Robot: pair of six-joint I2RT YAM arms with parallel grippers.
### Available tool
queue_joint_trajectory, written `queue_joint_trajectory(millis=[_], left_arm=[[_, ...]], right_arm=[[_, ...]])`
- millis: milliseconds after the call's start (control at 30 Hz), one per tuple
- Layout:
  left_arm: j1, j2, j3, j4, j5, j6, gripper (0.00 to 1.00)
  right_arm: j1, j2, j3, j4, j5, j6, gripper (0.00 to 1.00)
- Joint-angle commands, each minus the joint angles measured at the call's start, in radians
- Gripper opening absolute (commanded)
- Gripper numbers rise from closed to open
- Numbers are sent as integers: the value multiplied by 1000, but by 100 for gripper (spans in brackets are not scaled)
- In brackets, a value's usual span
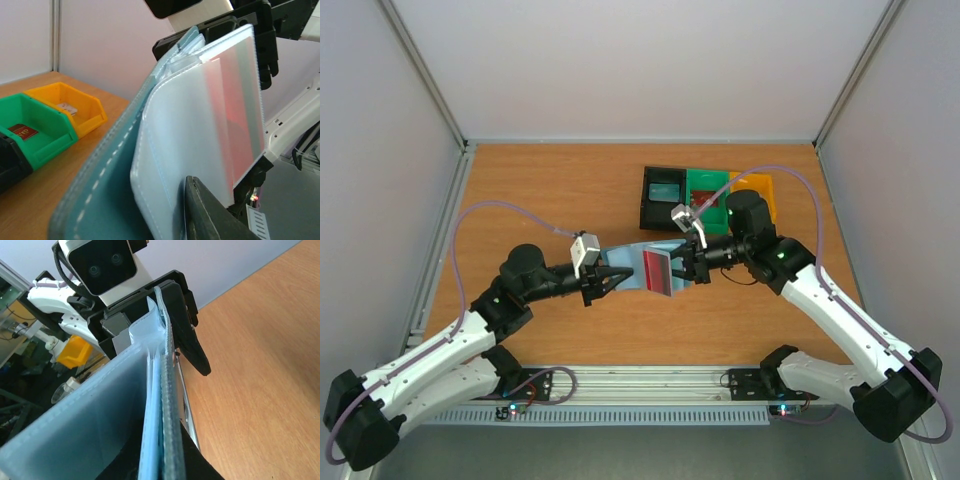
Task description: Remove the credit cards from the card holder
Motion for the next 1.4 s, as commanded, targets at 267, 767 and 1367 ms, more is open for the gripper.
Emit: queue_joint_trajectory(millis=[267, 767, 1367], left_arm=[[-3, -19, 21, 62, 117, -40, 42], [-4, 6, 24, -20, -62, -63, 31], [-2, -39, 67, -238, -230, 70, 0]], right_arm=[[8, 28, 12, 29, 75, 20, 5], [11, 37, 14, 57, -66, 23, 6], [-160, -177, -41, -91, 331, 15, 91]])
